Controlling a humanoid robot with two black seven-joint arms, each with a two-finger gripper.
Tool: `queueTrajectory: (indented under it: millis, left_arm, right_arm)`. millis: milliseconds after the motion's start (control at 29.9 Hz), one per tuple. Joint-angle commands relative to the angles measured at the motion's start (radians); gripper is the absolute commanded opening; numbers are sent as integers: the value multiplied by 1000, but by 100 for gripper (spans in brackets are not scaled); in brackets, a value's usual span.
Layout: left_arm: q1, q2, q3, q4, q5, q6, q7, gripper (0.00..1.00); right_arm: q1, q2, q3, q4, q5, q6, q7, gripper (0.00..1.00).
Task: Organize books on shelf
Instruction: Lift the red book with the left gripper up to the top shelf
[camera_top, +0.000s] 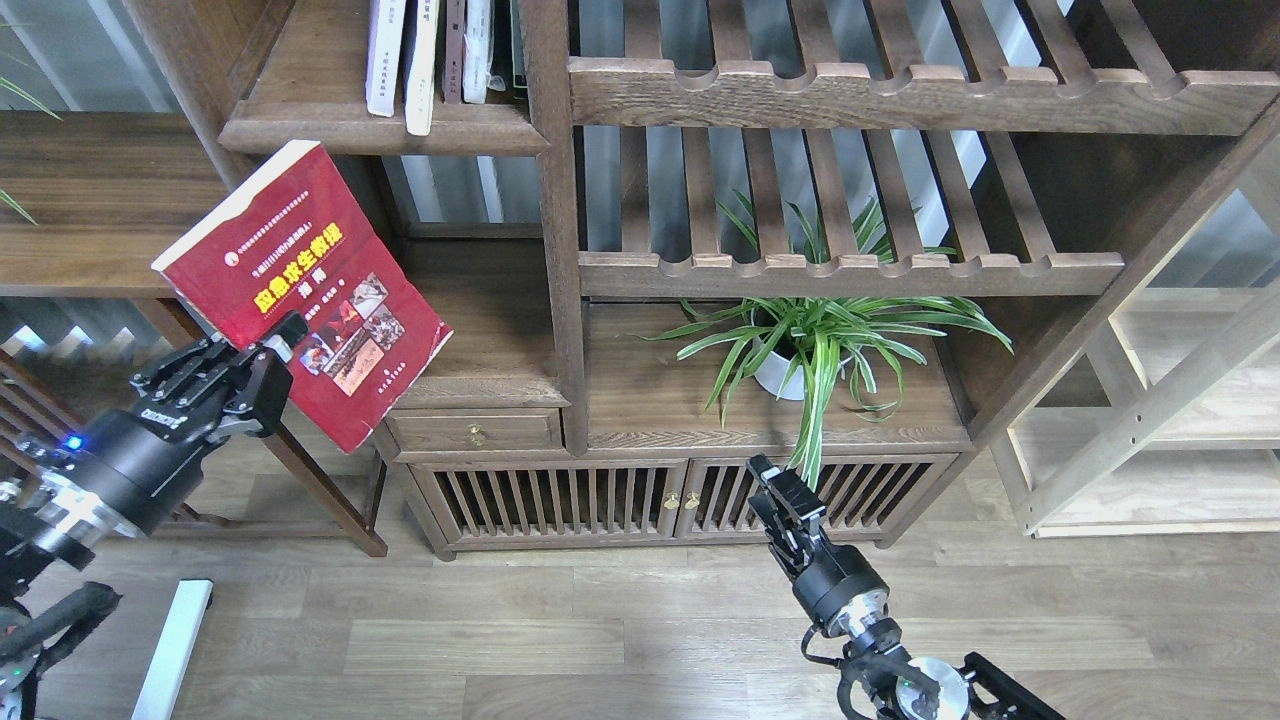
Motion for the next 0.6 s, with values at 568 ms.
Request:
queueTrajectory:
  millis: [568]
  left_arm:
    - [-168,-4,-110,5,-31,0,65,2]
  right_arm:
    - [11,0,-1,-7,7,0,1,74]
